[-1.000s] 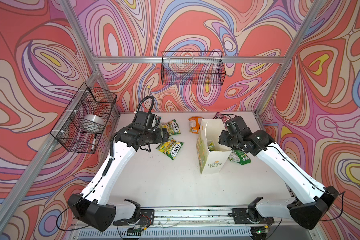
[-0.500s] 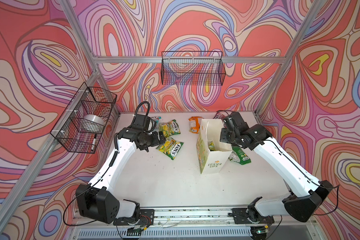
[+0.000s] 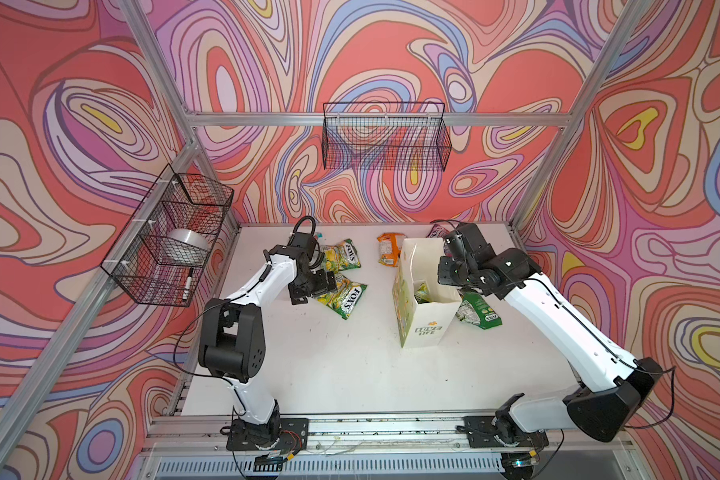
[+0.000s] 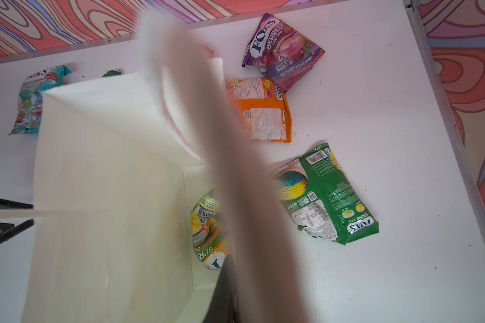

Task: Place the snacks into the paper bag
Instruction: 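Grasp the second Spring Tea packet with the left gripper and lift it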

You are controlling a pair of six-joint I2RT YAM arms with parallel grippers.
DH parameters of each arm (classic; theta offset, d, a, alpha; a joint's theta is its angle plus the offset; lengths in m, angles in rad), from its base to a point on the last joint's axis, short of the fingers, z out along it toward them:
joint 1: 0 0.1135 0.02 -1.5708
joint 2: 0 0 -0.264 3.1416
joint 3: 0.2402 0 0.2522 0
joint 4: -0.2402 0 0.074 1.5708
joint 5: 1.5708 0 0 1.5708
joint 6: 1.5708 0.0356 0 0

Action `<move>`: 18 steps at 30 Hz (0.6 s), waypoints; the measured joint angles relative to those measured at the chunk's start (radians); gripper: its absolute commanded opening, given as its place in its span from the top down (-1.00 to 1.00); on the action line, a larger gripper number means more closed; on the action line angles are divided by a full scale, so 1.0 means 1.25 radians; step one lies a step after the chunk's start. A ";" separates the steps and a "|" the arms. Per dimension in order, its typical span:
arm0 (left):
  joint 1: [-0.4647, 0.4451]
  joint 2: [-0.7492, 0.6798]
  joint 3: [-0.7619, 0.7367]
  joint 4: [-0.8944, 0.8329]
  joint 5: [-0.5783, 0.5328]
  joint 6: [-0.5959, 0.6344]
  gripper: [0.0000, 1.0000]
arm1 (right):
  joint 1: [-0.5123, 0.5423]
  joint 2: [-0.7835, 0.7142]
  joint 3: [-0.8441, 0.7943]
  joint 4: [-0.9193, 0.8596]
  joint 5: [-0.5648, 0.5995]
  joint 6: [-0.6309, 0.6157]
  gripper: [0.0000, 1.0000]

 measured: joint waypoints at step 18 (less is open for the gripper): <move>-0.112 0.168 0.120 -0.008 -0.136 -0.469 -1.00 | 0.000 -0.035 -0.049 0.052 -0.053 0.006 1.00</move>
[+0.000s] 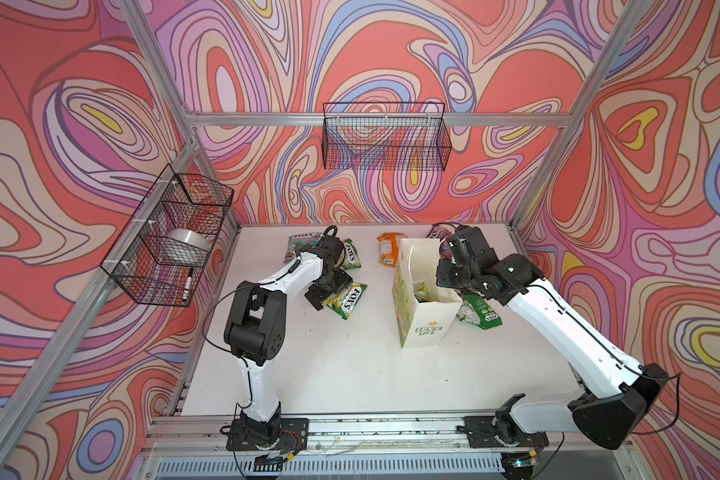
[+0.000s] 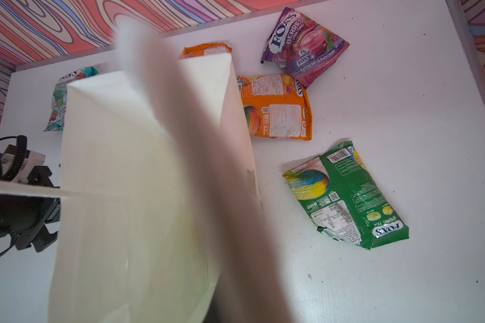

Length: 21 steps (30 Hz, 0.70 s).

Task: Place the snacks into the paper bag
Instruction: 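Grasp the second Spring Tea packet with the left gripper and lift it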

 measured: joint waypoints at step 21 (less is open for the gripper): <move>0.015 0.048 -0.058 0.139 0.018 -0.042 -0.22 | 0.000 -0.020 -0.019 0.018 -0.023 0.006 1.00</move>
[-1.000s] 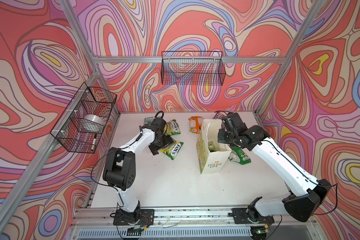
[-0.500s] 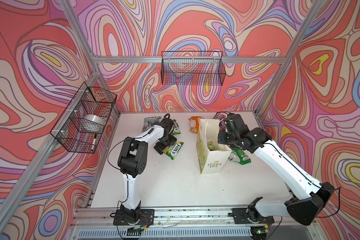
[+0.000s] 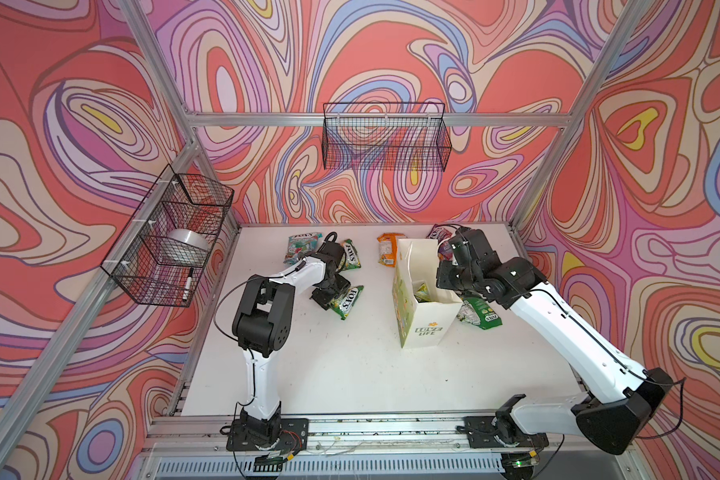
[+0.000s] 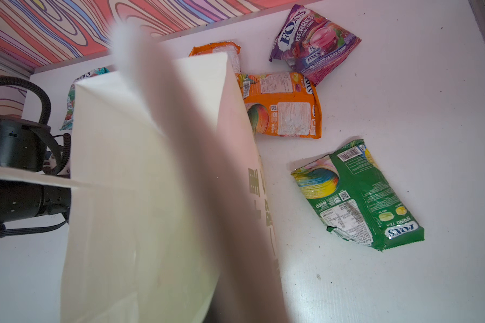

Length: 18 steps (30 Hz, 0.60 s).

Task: Place the snacks into the paper bag
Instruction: 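Grasp the second Spring Tea packet with the left gripper and lift it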

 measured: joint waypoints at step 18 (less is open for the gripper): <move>0.055 -0.128 -0.102 0.086 0.032 0.081 0.34 | 0.000 -0.013 -0.015 0.013 -0.006 0.002 1.00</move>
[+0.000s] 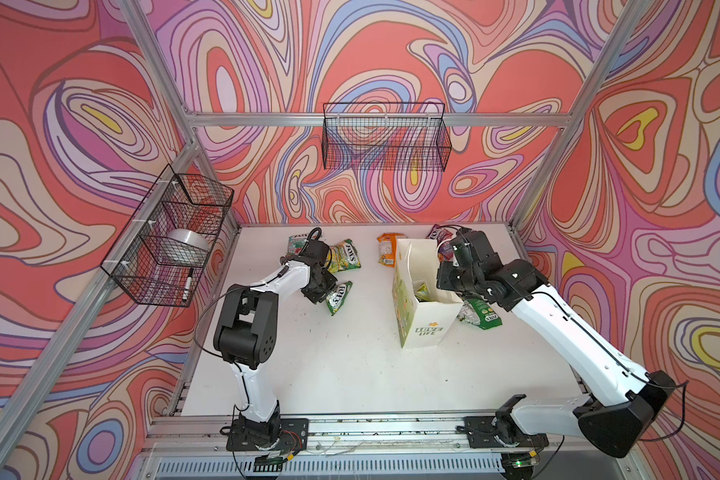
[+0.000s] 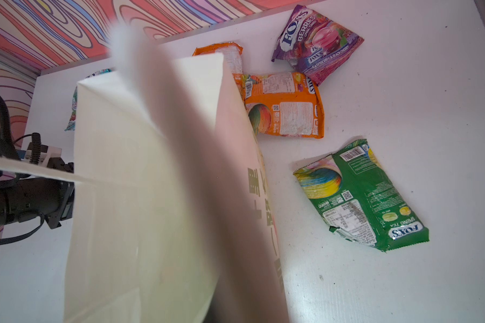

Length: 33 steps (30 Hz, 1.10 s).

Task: Place the snacks into the paper bag
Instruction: 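Grasp the second Spring Tea packet with the left gripper and lift it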

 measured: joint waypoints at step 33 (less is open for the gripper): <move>0.115 -0.514 0.092 -0.292 0.064 0.310 0.36 | 0.000 -0.002 -0.025 0.064 -0.009 -0.009 1.00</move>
